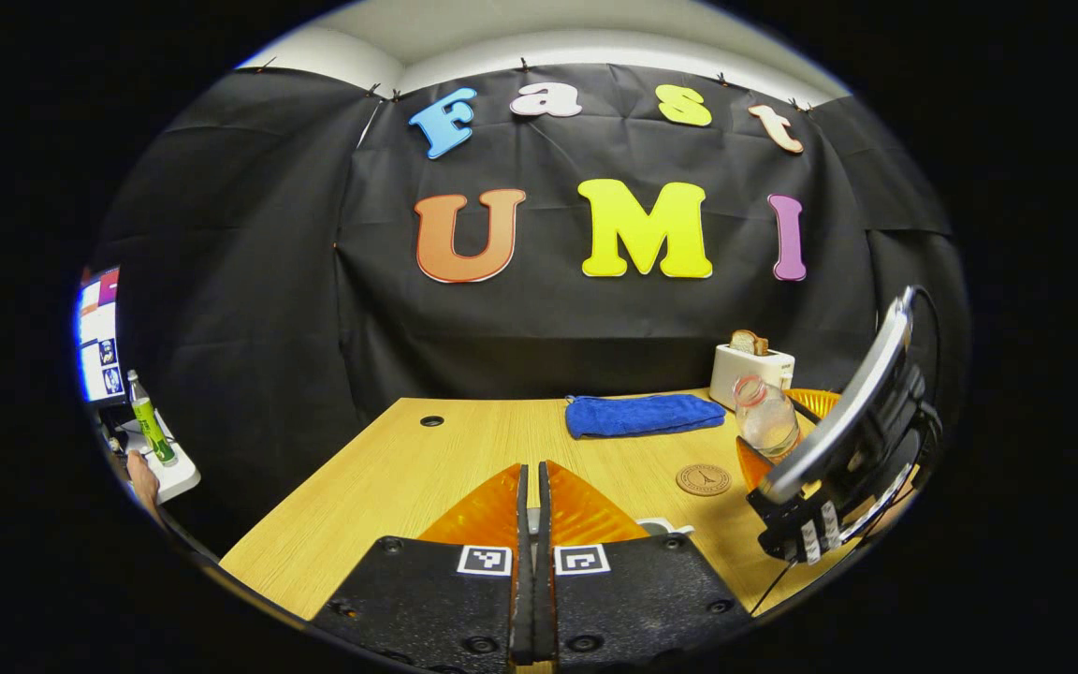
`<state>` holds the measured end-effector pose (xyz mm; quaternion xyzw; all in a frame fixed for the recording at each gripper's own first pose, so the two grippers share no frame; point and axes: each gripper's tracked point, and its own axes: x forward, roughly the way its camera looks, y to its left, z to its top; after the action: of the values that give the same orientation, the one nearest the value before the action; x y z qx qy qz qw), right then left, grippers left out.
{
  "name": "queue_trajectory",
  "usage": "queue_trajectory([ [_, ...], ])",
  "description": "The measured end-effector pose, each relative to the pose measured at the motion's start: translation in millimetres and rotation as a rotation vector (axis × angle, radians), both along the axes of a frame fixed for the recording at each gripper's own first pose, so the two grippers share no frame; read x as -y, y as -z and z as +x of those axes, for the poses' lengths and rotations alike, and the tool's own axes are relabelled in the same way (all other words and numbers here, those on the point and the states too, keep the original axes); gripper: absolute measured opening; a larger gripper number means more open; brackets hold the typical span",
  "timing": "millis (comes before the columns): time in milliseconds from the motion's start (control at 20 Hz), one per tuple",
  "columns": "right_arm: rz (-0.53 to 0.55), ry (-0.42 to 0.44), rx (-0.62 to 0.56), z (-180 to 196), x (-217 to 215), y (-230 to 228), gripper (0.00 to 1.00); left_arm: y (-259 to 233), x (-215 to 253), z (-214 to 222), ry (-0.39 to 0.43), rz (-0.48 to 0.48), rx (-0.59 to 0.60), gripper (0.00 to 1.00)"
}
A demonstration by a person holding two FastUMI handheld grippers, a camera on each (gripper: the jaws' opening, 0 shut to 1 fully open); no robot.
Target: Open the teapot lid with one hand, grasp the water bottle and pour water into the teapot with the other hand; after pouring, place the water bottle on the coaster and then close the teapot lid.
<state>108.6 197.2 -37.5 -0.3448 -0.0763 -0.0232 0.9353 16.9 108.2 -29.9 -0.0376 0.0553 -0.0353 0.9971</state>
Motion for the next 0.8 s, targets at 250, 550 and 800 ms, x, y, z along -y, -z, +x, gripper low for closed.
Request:
queue_trajectory([
  [250, 0.307, -0.047, -0.047, 37, 3, -7, 0.77, 2, 1, 3, 0.0, 0.0, -0.007, 0.03],
  [550, 0.583, -0.062, -0.182, 83, 3, 29, 0.74, 12, 4, 7, 0.001, 0.018, -0.029, 0.03],
  [800, 0.744, -0.069, -0.253, 102, 6, 49, 0.74, 20, 6, 13, 0.004, 0.028, -0.049, 0.03],
])
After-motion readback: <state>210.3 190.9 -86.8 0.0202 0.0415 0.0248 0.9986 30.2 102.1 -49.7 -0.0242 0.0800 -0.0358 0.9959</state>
